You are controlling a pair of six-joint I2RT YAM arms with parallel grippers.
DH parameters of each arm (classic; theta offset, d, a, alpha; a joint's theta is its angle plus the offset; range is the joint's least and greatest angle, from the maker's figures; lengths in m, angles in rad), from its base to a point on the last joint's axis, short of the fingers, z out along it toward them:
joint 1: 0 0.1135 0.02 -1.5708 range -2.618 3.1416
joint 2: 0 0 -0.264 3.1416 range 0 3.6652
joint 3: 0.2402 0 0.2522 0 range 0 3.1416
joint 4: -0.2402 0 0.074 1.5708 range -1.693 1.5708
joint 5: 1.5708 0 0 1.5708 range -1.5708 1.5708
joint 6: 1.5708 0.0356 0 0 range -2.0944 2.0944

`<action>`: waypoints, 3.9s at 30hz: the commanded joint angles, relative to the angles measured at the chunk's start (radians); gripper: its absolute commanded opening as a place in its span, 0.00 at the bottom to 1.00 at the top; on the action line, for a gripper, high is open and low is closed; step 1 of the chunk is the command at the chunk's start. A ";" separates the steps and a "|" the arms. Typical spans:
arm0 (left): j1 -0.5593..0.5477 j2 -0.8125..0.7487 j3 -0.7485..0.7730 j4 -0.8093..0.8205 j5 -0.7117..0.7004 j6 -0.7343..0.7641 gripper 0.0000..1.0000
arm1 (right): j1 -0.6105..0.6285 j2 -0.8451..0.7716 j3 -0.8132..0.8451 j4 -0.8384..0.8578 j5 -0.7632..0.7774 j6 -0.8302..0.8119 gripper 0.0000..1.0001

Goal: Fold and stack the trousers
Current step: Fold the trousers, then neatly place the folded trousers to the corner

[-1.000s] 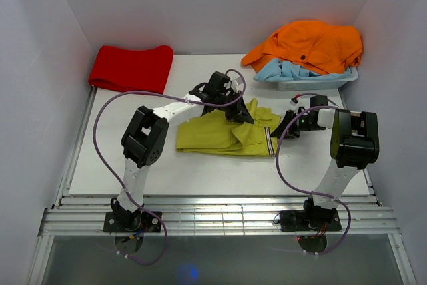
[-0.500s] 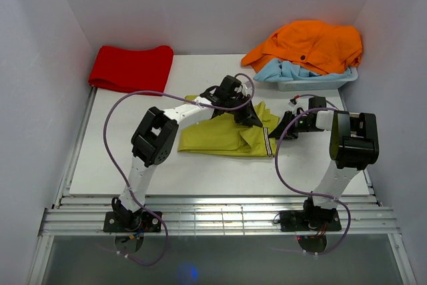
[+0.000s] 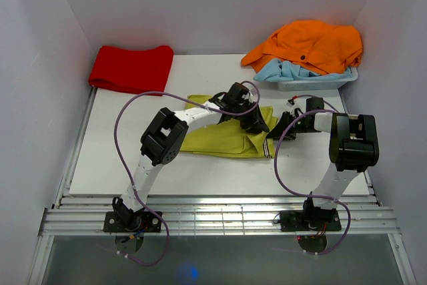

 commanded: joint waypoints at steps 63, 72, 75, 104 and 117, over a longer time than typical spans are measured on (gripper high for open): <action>1.018 -0.681 -0.845 0.050 0.533 0.600 0.89 | 0.529 -0.122 0.461 -0.309 0.420 -0.623 0.48; 1.061 -0.744 -0.845 -0.114 0.438 0.733 0.94 | 0.907 0.131 0.706 -0.300 0.635 -0.624 0.50; 1.061 -0.756 -0.847 -0.138 0.395 0.758 0.97 | 0.987 0.216 0.777 -0.298 0.695 -0.611 0.50; 1.089 -0.754 -0.865 -0.128 0.353 0.761 0.98 | 1.107 0.228 0.721 -0.331 0.712 -0.575 0.60; 1.087 -0.734 -0.959 -0.008 0.406 0.649 0.98 | 1.122 0.294 0.604 -0.205 0.801 -0.624 0.40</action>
